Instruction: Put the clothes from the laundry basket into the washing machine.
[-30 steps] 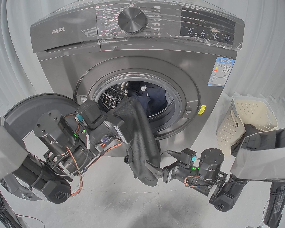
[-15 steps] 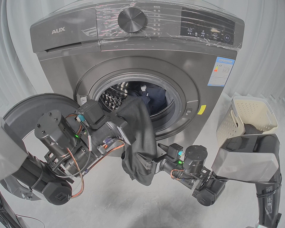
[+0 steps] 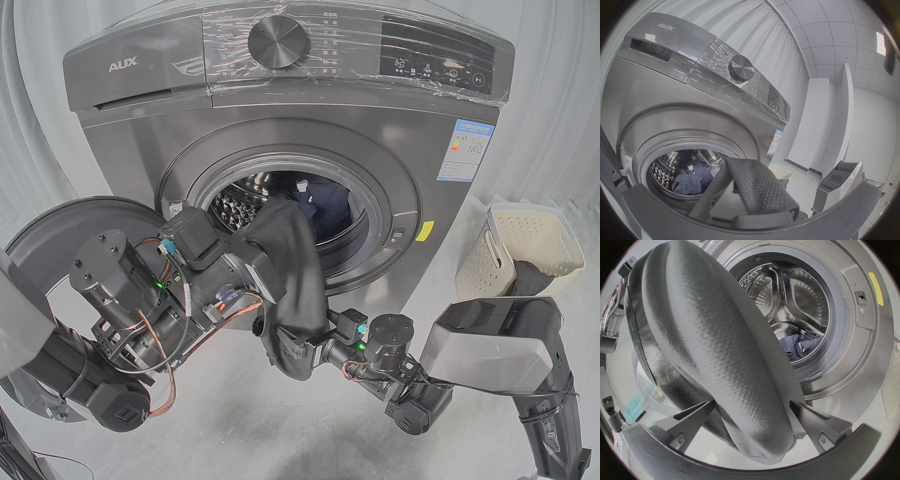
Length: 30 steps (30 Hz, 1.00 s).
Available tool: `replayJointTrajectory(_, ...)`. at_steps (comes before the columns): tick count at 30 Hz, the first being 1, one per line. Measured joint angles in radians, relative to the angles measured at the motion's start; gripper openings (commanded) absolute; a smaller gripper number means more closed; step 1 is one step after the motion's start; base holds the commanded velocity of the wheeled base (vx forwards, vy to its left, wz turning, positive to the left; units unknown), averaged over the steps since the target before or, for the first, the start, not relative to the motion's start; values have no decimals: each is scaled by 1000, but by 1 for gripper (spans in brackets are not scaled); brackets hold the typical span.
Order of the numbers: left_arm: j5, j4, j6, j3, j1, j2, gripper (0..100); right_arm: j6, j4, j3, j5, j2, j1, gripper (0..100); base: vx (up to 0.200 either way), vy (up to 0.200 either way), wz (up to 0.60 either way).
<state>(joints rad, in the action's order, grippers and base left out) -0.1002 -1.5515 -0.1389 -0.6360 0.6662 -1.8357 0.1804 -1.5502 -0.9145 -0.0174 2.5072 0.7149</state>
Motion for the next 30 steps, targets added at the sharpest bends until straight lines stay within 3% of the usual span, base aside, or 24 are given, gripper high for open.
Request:
replayJointTrajectory(1,0,0,0,0,-2,1,0,5,0,-7,-4,5,0,100,0,0,0)
replayJointTrajectory(2,0,0,0,0,-4,1,0,8,0,-10,-9,9,0,0,0,0,0)
replayJointTrajectory(11,7,0,-1,6,-11,4,0,12,-1,7,-16,5,-5,0,0,0,0)
replayJointTrajectory(30,11,-1,-1,62,-47,5,0,12,-2,145,-30,-161,-44,0,0,0,0)
